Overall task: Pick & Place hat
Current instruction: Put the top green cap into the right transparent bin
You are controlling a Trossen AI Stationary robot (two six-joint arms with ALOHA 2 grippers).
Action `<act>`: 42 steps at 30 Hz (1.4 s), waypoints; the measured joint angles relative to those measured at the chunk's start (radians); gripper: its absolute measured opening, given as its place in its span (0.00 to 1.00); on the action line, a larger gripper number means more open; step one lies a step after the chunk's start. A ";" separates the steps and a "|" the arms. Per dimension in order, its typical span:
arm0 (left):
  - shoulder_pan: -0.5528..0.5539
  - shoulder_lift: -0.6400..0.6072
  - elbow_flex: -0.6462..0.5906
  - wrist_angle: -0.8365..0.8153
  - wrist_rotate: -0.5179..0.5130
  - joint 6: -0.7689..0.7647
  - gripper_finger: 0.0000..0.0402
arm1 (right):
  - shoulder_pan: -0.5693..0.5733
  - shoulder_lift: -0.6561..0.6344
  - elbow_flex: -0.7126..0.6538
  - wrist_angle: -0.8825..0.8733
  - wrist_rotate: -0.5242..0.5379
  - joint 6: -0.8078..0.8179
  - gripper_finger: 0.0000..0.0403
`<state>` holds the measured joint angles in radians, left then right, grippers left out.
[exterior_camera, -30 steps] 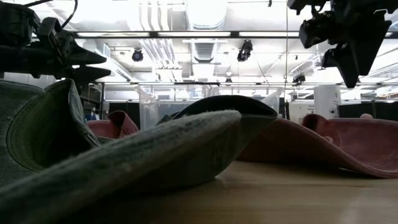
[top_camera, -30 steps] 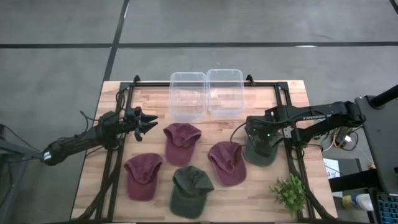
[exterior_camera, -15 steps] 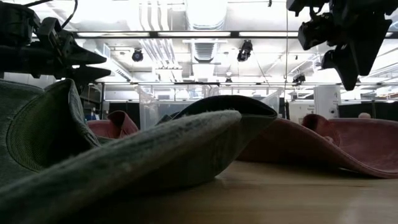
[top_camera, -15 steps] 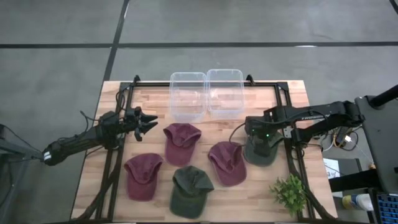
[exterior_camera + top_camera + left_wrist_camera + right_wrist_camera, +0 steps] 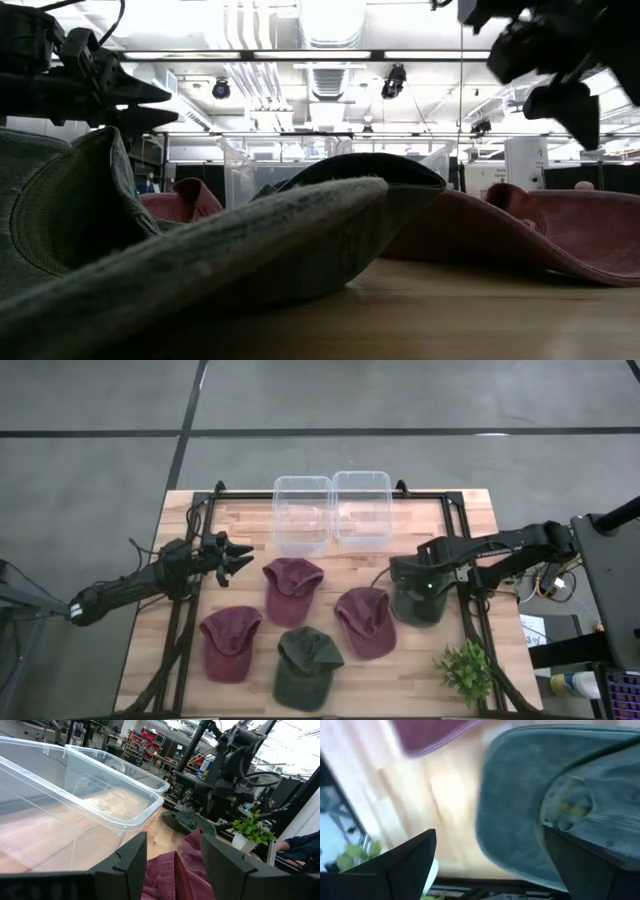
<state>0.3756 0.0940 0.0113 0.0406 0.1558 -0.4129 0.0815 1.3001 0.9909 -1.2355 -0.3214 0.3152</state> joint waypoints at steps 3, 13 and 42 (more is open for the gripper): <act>0.000 0.000 0.000 0.000 0.000 0.000 0.44 | 0.061 -0.030 -0.001 -0.027 0.005 -0.009 0.91; 0.000 0.000 0.000 0.000 0.000 0.022 0.44 | 0.270 -0.034 -0.048 -0.044 0.058 0.025 0.91; 0.000 0.000 0.000 0.000 0.000 -0.003 0.44 | 0.299 -0.022 -0.215 -0.066 0.322 -0.046 0.91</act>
<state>0.3752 0.0937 0.0116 0.0402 0.1558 -0.4160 0.3801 1.2785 0.7757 -1.3018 0.0005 0.2694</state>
